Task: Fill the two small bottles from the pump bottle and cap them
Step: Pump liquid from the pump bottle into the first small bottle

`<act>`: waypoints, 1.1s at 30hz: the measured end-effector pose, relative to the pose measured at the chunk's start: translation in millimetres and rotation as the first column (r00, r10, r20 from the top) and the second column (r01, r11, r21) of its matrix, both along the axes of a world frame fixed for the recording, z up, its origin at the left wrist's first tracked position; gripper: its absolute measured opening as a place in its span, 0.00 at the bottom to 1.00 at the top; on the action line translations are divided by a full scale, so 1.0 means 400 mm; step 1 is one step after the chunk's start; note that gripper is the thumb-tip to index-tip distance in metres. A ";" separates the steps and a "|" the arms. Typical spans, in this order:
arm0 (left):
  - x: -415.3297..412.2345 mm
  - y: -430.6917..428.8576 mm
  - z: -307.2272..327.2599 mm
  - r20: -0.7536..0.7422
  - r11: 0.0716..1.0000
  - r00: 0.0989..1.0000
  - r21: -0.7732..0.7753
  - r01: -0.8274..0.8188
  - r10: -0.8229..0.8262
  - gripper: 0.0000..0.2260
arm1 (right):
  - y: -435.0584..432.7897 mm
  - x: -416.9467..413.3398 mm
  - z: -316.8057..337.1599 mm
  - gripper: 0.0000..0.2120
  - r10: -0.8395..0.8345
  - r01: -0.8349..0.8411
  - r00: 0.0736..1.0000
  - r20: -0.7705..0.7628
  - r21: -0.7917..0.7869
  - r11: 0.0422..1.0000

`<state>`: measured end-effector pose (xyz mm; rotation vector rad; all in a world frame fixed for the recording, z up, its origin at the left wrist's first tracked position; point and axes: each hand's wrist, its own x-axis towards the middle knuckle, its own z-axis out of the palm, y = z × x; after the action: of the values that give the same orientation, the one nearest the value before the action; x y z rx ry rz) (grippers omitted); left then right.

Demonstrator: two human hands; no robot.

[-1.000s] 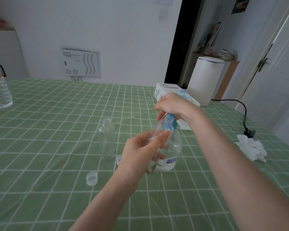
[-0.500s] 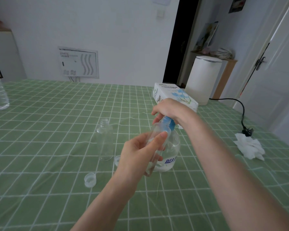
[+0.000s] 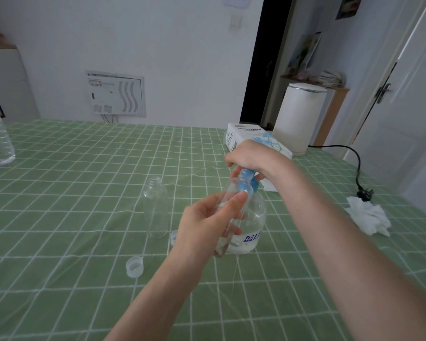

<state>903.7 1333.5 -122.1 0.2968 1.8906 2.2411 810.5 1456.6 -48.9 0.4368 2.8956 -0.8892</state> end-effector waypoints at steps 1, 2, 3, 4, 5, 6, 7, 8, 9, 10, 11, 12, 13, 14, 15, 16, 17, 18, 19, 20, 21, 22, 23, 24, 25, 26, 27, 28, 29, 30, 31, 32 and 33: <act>0.001 -0.001 -0.001 -0.001 1.000 1.000 0.001 0.001 -0.001 0.22 | 0.000 -0.001 -0.001 0.10 -0.001 0.001 1.000 0.005 -0.008 1.000; 0.001 -0.001 -0.001 -0.002 1.000 1.000 0.001 0.002 -0.002 0.21 | 0.000 -0.002 -0.003 0.12 -0.002 0.002 1.000 0.009 -0.015 1.000; 0.001 -0.002 -0.001 -0.001 1.000 1.000 0.001 0.001 -0.001 0.21 | 0.000 -0.003 -0.004 0.13 -0.005 0.005 1.000 0.011 -0.022 1.000; 0.001 -0.001 -0.002 0.000 1.000 1.000 -0.001 0.001 -0.001 0.20 | 0.000 -0.003 -0.006 0.14 -0.007 0.007 1.000 0.009 -0.028 1.000; 0.001 -0.002 -0.003 0.002 1.000 1.000 -0.002 -0.001 0.001 0.20 | 0.000 -0.004 -0.008 0.14 -0.010 0.010 1.000 0.004 -0.033 0.999; 0.001 -0.002 -0.005 0.005 1.000 1.000 -0.002 -0.003 0.003 0.21 | 0.000 -0.004 -0.011 0.15 -0.012 0.012 1.000 -0.002 -0.032 0.999; 0.001 -0.002 -0.008 0.010 1.000 1.000 -0.003 -0.005 0.005 0.20 | 0.000 -0.004 -0.015 0.15 -0.012 0.012 1.000 -0.006 -0.028 1.000; 0.001 -0.001 -0.009 0.015 1.000 1.000 -0.006 -0.005 0.005 0.20 | 0.001 -0.003 -0.020 0.16 -0.013 0.013 1.000 -0.008 -0.026 1.000; 0.002 0.000 -0.010 0.017 1.000 1.000 -0.010 -0.002 0.002 0.20 | 0.002 -0.001 -0.024 0.16 -0.013 0.012 1.000 -0.009 -0.027 1.000; 0.003 0.000 -0.011 0.017 1.000 1.000 -0.012 0.001 0.000 0.20 | 0.002 0.000 -0.026 0.17 -0.012 0.012 1.000 -0.012 -0.026 1.000; 0.004 -0.001 -0.012 0.015 1.000 1.000 -0.011 0.002 -0.001 0.20 | 0.002 0.001 -0.026 0.17 -0.010 0.010 1.000 -0.017 -0.021 1.000; 0.004 -0.002 -0.011 0.014 1.000 1.000 -0.013 0.000 0.000 0.20 | 0.002 0.001 -0.027 0.17 -0.008 0.008 1.000 -0.020 -0.017 1.000; 0.002 -0.002 -0.011 0.014 1.000 1.000 -0.018 -0.002 0.002 0.21 | 0.001 0.001 -0.026 0.17 -0.007 0.007 1.000 -0.023 -0.017 1.000; 0.002 -0.003 -0.011 0.012 1.000 1.000 -0.021 -0.004 0.004 0.21 | 0.000 0.002 -0.026 0.17 -0.008 0.008 1.000 -0.025 -0.021 1.000; 0.001 -0.003 -0.011 0.011 1.000 1.000 -0.020 -0.004 0.004 0.22 | 0.000 0.002 -0.026 0.16 -0.012 0.011 1.000 -0.028 -0.025 1.000; 0.000 -0.003 -0.010 0.011 1.000 1.000 -0.017 -0.002 0.002 0.22 | 0.000 0.002 -0.025 0.16 -0.016 0.015 0.999 -0.030 -0.028 0.999; 0.000 -0.003 -0.008 0.012 1.000 1.000 -0.013 0.001 -0.001 0.22 | 0.001 0.003 -0.023 0.16 -0.020 0.019 0.999 -0.030 -0.032 0.999; 0.000 -0.003 -0.006 0.014 1.000 1.000 -0.012 0.004 -0.004 0.22 | 0.002 0.005 -0.019 0.15 -0.022 0.021 0.999 -0.030 -0.039 0.999; 0.001 -0.003 -0.004 0.015 1.000 1.000 -0.010 0.006 -0.006 0.21 | 0.004 0.007 -0.013 0.15 -0.022 0.020 0.999 -0.033 -0.043 0.999; 0.002 -0.004 -0.001 0.014 1.000 1.000 -0.009 0.007 -0.007 0.21 | 0.004 0.008 -0.005 0.14 -0.021 0.020 0.999 -0.037 -0.037 0.999; 0.003 -0.005 0.001 0.014 1.000 1.000 -0.009 0.009 -0.009 0.20 | 0.004 0.011 0.002 0.14 -0.020 0.019 0.999 -0.041 -0.024 1.000; 0.004 -0.005 0.002 0.015 1.000 1.000 -0.007 0.010 -0.010 0.20 | 0.003 0.012 0.006 0.14 -0.020 0.019 0.999 -0.042 -0.015 1.000; 0.004 -0.005 0.002 0.016 1.000 1.000 -0.004 0.008 -0.008 0.20 | 0.001 0.012 0.008 0.14 -0.018 0.018 0.999 -0.038 -0.018 1.000; 0.005 -0.005 0.002 0.016 1.000 1.000 0.000 0.005 -0.005 0.20 | -0.001 0.011 0.007 0.14 -0.015 0.014 0.999 -0.030 -0.031 0.999; 0.006 -0.005 0.002 0.018 1.000 1.000 0.003 0.002 -0.002 0.20 | -0.004 0.010 0.005 0.14 -0.011 0.010 1.000 -0.023 -0.045 0.999; 0.006 -0.004 0.003 0.020 1.000 1.000 0.005 -0.001 0.001 0.20 | -0.006 0.009 0.002 0.15 -0.006 0.005 1.000 -0.021 -0.051 0.999; 0.006 -0.004 0.003 0.020 1.000 1.000 0.009 -0.003 0.003 0.20 | -0.006 0.008 0.000 0.15 -0.002 0.001 1.000 -0.023 -0.052 0.999; 0.006 -0.003 0.003 0.020 1.000 1.000 0.011 -0.005 0.004 0.20 | -0.006 0.006 -0.003 0.16 -0.001 0.000 1.000 -0.027 -0.053 0.999; 0.007 -0.002 0.003 0.021 1.000 1.000 0.011 -0.007 0.007 0.20 | -0.005 0.006 -0.007 0.17 -0.002 0.001 1.000 -0.030 -0.056 0.998; 0.008 -0.002 0.002 0.022 1.000 1.000 0.008 -0.012 0.011 0.20 | -0.004 0.005 -0.011 0.18 -0.003 0.002 1.000 -0.031 -0.059 0.998; 0.008 -0.002 0.001 0.023 1.000 1.000 0.001 -0.017 0.017 0.20 | -0.002 0.005 -0.017 0.18 -0.004 0.002 1.000 -0.027 -0.062 0.998; 0.008 -0.001 -0.001 0.027 1.000 0.999 -0.004 -0.022 0.022 0.19 | -0.002 0.005 -0.021 0.18 -0.002 0.001 1.000 -0.021 -0.066 0.998; 0.009 -0.001 -0.002 0.034 1.000 0.999 -0.005 -0.025 0.026 0.18 | -0.002 0.006 -0.025 0.17 0.001 -0.003 1.000 -0.016 -0.073 0.997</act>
<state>907.1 1333.2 -122.9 0.2335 1.8928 2.2429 812.7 1455.9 -58.9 0.4224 2.8661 -0.9997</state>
